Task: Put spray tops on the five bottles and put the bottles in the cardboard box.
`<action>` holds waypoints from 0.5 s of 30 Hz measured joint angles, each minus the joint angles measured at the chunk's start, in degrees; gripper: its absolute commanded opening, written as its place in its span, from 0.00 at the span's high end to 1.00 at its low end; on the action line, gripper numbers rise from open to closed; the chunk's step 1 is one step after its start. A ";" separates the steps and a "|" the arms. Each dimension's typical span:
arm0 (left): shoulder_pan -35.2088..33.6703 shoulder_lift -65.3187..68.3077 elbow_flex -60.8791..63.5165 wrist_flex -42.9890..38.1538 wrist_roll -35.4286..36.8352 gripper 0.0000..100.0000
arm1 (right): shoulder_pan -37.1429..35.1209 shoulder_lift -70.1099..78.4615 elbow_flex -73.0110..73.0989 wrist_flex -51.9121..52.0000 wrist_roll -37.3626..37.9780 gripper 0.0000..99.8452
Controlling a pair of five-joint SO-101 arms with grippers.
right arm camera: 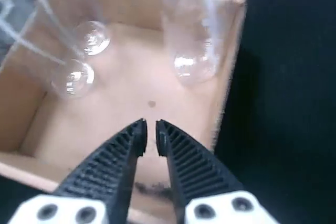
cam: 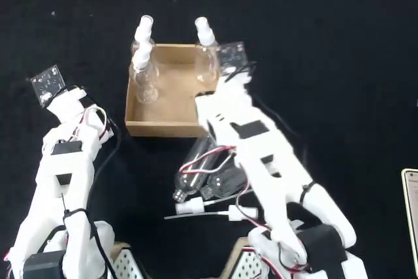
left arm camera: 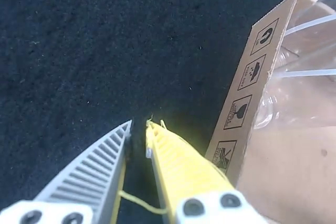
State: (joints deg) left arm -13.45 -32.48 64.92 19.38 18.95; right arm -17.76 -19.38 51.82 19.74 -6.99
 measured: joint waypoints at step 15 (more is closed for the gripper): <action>0.00 0.00 0.00 0.00 0.00 0.97 | 1.49 2.37 -9.49 12.31 0.00 0.99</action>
State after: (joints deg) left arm -13.45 -32.48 64.92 19.38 18.95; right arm -16.26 -17.01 42.33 32.04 -6.99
